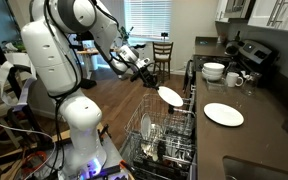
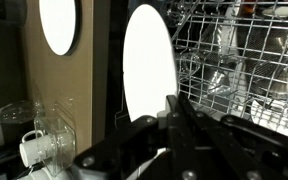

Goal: Put the plates near each other in the dishwasher

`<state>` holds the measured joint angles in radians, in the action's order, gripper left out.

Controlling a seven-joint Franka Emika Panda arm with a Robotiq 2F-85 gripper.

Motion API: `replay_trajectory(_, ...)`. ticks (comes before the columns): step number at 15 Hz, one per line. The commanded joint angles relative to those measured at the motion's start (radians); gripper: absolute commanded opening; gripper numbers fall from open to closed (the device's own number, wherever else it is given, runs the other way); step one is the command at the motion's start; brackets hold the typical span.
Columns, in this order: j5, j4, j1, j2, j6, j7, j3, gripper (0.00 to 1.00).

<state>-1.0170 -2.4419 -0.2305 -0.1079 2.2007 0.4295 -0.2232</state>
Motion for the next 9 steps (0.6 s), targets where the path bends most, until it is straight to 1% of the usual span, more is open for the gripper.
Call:
replay_trajectory(1,0.086,-0.038,0.005,-0.074,0.039,-0.085,0.012,0.02)
replay_trajectory(6,0.268,-0.079,0.012,-0.132,0.146,-0.248,0.048,0.02)
replay_trajectory(9,0.382,-0.098,0.02,-0.147,0.188,-0.346,0.073,0.02)
